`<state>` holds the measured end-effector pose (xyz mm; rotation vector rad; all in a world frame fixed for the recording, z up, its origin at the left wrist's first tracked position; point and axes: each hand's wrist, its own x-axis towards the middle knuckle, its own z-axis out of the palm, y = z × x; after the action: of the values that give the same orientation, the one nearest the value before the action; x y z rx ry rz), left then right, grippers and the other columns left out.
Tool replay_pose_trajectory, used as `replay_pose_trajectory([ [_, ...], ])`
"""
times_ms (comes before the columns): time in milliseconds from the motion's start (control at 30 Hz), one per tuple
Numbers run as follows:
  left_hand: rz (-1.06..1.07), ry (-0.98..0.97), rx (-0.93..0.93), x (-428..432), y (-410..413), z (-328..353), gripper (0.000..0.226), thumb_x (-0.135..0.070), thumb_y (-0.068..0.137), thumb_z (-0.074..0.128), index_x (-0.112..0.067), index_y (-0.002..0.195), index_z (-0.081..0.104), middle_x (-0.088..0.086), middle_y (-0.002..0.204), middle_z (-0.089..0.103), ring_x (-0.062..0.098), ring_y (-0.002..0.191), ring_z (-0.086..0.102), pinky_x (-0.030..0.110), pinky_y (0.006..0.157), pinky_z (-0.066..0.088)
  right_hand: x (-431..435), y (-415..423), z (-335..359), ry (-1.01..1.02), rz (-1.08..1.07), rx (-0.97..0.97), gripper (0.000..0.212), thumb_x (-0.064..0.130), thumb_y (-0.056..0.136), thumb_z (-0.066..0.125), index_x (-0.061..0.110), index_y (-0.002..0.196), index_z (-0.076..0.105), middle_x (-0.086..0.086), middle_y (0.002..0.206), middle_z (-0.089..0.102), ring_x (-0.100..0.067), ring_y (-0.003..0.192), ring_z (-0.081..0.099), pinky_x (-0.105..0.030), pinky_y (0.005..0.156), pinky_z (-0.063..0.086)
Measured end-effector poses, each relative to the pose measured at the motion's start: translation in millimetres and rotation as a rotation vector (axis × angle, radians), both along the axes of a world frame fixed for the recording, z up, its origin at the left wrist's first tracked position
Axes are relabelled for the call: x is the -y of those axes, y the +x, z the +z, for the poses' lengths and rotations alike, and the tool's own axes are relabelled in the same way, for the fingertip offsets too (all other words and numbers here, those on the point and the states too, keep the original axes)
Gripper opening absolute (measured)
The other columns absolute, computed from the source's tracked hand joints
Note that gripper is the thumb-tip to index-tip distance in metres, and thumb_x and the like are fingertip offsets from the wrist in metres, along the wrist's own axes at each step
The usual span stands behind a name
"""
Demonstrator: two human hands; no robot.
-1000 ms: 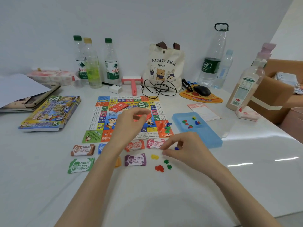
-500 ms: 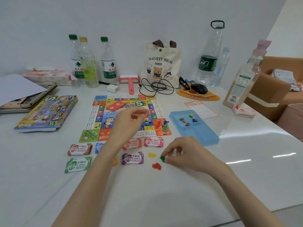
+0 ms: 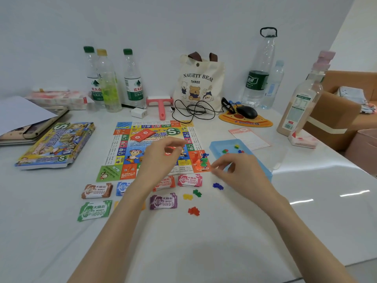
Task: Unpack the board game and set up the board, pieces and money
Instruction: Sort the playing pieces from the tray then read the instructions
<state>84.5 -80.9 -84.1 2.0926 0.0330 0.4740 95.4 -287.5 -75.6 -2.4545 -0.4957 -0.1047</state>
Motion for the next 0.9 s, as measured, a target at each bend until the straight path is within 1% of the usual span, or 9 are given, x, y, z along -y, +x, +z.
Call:
replay_pose_trajectory([
  [67,-0.006,-0.002,0.007,2.0,0.3,0.8,0.022,-0.014,0.094,0.057,-0.026,0.107,0.07,-0.018,0.103,0.066,-0.005,0.09,0.059,0.006,0.072,0.043,8.3,19.3,4.8,0.037,-0.107,0.091,0.007,0.024,0.088,0.066,0.027,0.092,0.072,0.014,0.081,0.065,-0.001,0.065,0.052,-0.014,0.063,0.036],
  [133,-0.011,-0.006,0.019,4.3,1.1,1.6,0.022,-0.015,0.094,0.057,-0.027,0.107,0.07,-0.02,0.102,0.067,-0.007,0.089,0.059,0.002,0.07,0.043,17.2,43.5,8.0,0.014,-0.196,0.119,0.011,0.018,0.089,0.063,0.022,0.096,0.071,0.008,0.088,0.067,-0.002,0.067,0.052,-0.016,0.063,0.035],
  [200,-0.022,-0.009,0.022,7.4,2.1,2.3,0.023,-0.014,0.094,0.057,-0.027,0.107,0.07,-0.02,0.102,0.066,-0.008,0.089,0.058,-0.001,0.07,0.041,22.5,66.9,11.2,-0.069,-0.23,0.083,0.015,0.015,0.09,0.062,0.018,0.102,0.071,0.002,0.097,0.068,-0.007,0.074,0.054,-0.017,0.064,0.036],
  [267,-0.033,-0.014,0.012,10.8,2.9,3.2,0.023,-0.013,0.094,0.056,-0.027,0.107,0.069,-0.02,0.102,0.065,-0.009,0.088,0.057,-0.002,0.069,0.04,21.3,86.9,13.9,-0.148,-0.211,0.015,0.018,0.013,0.088,0.065,0.015,0.105,0.071,-0.002,0.103,0.069,-0.012,0.082,0.056,-0.02,0.071,0.04],
  [367,-0.039,-0.012,0.006,13.9,5.1,4.0,0.023,-0.015,0.094,0.056,-0.029,0.108,0.069,-0.018,0.103,0.066,-0.008,0.087,0.057,-0.002,0.068,0.039,12.5,108.9,12.0,-0.246,-0.177,-0.102,0.022,0.015,0.082,0.074,0.014,0.104,0.072,-0.004,0.101,0.071,-0.015,0.087,0.062,-0.024,0.075,0.049],
  [467,-0.039,-0.023,0.0,13.9,6.5,4.4,0.023,-0.015,0.094,0.056,-0.029,0.107,0.069,-0.019,0.102,0.066,-0.011,0.085,0.056,-0.003,0.067,0.038,3.5,119.7,6.6,-0.317,-0.15,-0.155,0.024,0.013,0.076,0.075,0.015,0.1,0.074,-0.003,0.089,0.073,-0.011,0.075,0.064,-0.018,0.059,0.046],
  [533,-0.04,-0.019,0.003,13.4,5.8,4.1,0.023,-0.015,0.094,0.056,-0.029,0.107,0.069,-0.021,0.101,0.065,-0.012,0.085,0.056,-0.004,0.067,0.037,-0.1,121.8,4.3,-0.332,-0.156,-0.184,0.02,0.01,0.076,0.074,0.014,0.095,0.075,-0.003,0.088,0.073,-0.012,0.071,0.063,-0.017,0.053,0.043],
  [700,-0.035,-0.018,0.014,10.0,5.9,2.8,0.024,-0.014,0.094,0.056,-0.029,0.107,0.069,-0.023,0.101,0.064,-0.01,0.089,0.057,-0.003,0.07,0.039,-1.0,125.9,0.0,-0.277,-0.175,-0.212,0.011,0.007,0.082,0.068,0.008,0.087,0.077,-0.006,0.083,0.075,-0.005,0.058,0.059,-0.014,0.048,0.038],
  [900,-0.039,-0.023,0.012,9.0,4.3,2.3,0.023,-0.015,0.094,0.056,-0.032,0.104,0.069,-0.026,0.099,0.062,-0.01,0.088,0.057,-0.004,0.069,0.038,2.6,125.7,1.6,-0.183,-0.153,-0.185,0.004,0.009,0.079,0.073,0.01,0.082,0.075,-0.006,0.081,0.075,-0.005,0.061,0.062,-0.01,0.047,0.04],
])
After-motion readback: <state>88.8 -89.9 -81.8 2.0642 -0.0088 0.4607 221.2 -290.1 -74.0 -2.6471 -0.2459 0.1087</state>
